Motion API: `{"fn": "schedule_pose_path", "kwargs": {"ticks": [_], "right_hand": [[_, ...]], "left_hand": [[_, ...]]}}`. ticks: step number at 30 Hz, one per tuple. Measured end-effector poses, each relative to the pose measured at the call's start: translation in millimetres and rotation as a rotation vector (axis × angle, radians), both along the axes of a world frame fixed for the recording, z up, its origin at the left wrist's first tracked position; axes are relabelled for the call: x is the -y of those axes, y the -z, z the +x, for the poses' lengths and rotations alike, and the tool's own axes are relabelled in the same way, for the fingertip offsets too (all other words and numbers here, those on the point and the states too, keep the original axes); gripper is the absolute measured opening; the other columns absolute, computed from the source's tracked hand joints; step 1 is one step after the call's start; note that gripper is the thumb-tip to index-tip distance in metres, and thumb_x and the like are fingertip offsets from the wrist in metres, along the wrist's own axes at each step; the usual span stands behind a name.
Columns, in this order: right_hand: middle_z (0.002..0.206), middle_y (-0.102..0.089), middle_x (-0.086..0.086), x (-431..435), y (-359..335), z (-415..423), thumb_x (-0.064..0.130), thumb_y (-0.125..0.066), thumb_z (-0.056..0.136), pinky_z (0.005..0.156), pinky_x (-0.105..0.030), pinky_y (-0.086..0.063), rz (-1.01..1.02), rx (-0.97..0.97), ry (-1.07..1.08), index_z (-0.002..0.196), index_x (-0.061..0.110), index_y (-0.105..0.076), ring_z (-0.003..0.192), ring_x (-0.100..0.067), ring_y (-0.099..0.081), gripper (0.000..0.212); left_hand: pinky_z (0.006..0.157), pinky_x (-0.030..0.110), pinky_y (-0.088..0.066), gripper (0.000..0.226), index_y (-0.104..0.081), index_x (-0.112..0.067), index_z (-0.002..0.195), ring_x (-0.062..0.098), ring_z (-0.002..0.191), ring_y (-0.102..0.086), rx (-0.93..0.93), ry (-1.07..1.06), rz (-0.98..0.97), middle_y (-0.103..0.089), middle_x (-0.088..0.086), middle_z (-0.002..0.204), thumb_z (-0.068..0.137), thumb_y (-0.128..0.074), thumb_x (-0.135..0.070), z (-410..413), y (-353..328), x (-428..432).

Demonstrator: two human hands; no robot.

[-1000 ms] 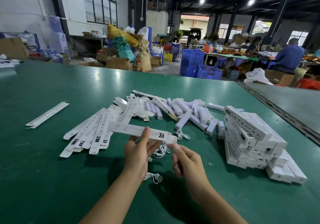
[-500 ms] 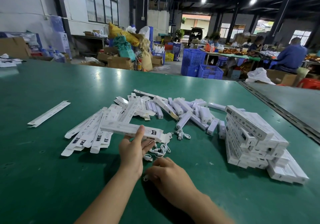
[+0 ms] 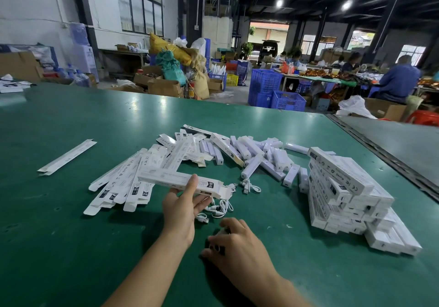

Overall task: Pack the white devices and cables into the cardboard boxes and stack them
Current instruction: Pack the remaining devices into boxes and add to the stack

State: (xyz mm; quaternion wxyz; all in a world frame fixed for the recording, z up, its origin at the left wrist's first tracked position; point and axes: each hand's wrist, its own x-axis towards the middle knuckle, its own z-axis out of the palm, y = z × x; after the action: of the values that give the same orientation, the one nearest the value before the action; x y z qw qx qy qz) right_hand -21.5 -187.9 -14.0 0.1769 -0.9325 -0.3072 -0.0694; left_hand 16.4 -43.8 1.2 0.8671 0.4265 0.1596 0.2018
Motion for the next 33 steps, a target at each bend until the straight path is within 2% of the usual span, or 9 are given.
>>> {"fn": "schedule_pose_path", "kwargs": {"ticks": [3, 9, 12, 15, 17, 20, 23, 27, 33], "right_hand": [[0.126, -0.053, 0.005, 2, -3, 3, 0.045, -0.050, 0.097, 0.096, -0.022, -0.039, -0.015, -0.029, 0.028, 0.119, 0.026, -0.067, 0.119, -0.014, -0.046, 0.034], [0.118, -0.057, -0.002, 11, -7, 9, 0.018, -0.049, 0.094, 0.084, -0.032, -0.047, 0.086, -0.007, 0.065, 0.118, 0.013, -0.060, 0.100, -0.025, -0.060, 0.027], [0.105, -0.066, -0.002, 14, -10, 10, 0.018, -0.058, 0.090, 0.078, -0.028, -0.048, 0.194, 0.030, 0.054, 0.112, 0.015, -0.065, 0.091, -0.022, -0.062, 0.023], [0.083, -0.073, 0.008, 17, -12, 13, 0.012, -0.074, 0.083, 0.074, -0.010, -0.050, 0.494, 0.063, 0.152, 0.098, 0.018, -0.074, 0.074, -0.005, -0.067, 0.016], [0.082, -0.074, 0.017, 19, -12, 15, 0.014, -0.078, 0.082, 0.077, -0.007, -0.050, 0.715, -0.033, 0.210, 0.099, 0.028, -0.073, 0.078, 0.004, -0.069, 0.022], [0.090, -0.073, 0.023, 23, -12, 19, 0.017, -0.075, 0.085, 0.081, -0.012, -0.051, 0.895, -0.134, 0.256, 0.102, 0.038, -0.067, 0.087, 0.004, -0.069, 0.028], [0.092, -0.075, 0.015, 26, -12, 23, 0.014, -0.071, 0.089, 0.083, -0.022, -0.054, 0.966, -0.179, 0.277, 0.111, 0.026, -0.069, 0.086, -0.003, -0.071, 0.026], [0.088, -0.076, 0.015, 24, -13, 24, 0.010, -0.070, 0.089, 0.074, -0.019, -0.055, 1.020, -0.224, 0.287, 0.107, 0.029, -0.066, 0.075, -0.007, -0.070, 0.027], [0.089, -0.076, 0.011, 26, -13, 26, 0.013, -0.071, 0.088, 0.078, -0.021, -0.054, 1.100, -0.329, 0.290, 0.110, 0.026, -0.066, 0.082, -0.004, -0.070, 0.026]], "left_hand": [[0.057, 0.027, -0.059, 0.014, -0.061, -0.010, 0.102, 0.020, 0.071, -0.075, -0.008, 0.009, -0.003, -0.070, 0.010, 0.088, 0.093, -0.067, -0.019, 1, 0, -1], [0.057, 0.027, -0.059, 0.014, -0.061, -0.010, 0.102, 0.021, 0.072, -0.075, -0.007, 0.015, -0.004, -0.071, 0.010, 0.088, 0.093, -0.068, -0.019, 1, 0, -1], [0.057, 0.027, -0.059, 0.015, -0.062, -0.010, 0.103, 0.021, 0.072, -0.075, -0.007, 0.016, -0.004, -0.070, 0.009, 0.086, 0.093, -0.068, -0.019, 0, 0, -2], [0.057, 0.028, -0.059, 0.012, -0.062, -0.011, 0.100, 0.021, 0.070, -0.074, -0.007, 0.016, -0.002, -0.070, 0.007, 0.081, 0.092, -0.068, -0.019, 1, -1, -3], [0.056, 0.028, -0.059, 0.011, -0.062, -0.012, 0.098, 0.020, 0.068, -0.074, -0.005, 0.019, 0.005, -0.070, 0.001, 0.072, 0.092, -0.068, -0.019, 0, -1, -3], [0.056, 0.027, -0.059, 0.012, -0.062, -0.012, 0.100, 0.021, 0.070, -0.075, 0.000, 0.037, 0.047, -0.073, -0.003, 0.068, 0.092, -0.069, -0.018, 0, -1, 1], [0.056, 0.028, -0.059, 0.011, -0.062, -0.011, 0.101, 0.023, 0.072, -0.075, 0.008, 0.055, 0.091, -0.075, 0.002, 0.076, 0.093, -0.068, -0.015, -2, -2, 7], [0.059, 0.028, -0.060, 0.013, -0.062, -0.009, 0.106, 0.027, 0.077, -0.076, 0.035, 0.110, 0.159, -0.078, 0.008, 0.085, 0.094, -0.067, -0.014, -6, -2, 16], [0.058, 0.029, -0.060, 0.016, -0.061, -0.007, 0.108, 0.030, 0.077, -0.076, 0.048, 0.137, 0.163, -0.077, 0.016, 0.092, 0.094, -0.065, -0.012, -7, -2, 17]]}}
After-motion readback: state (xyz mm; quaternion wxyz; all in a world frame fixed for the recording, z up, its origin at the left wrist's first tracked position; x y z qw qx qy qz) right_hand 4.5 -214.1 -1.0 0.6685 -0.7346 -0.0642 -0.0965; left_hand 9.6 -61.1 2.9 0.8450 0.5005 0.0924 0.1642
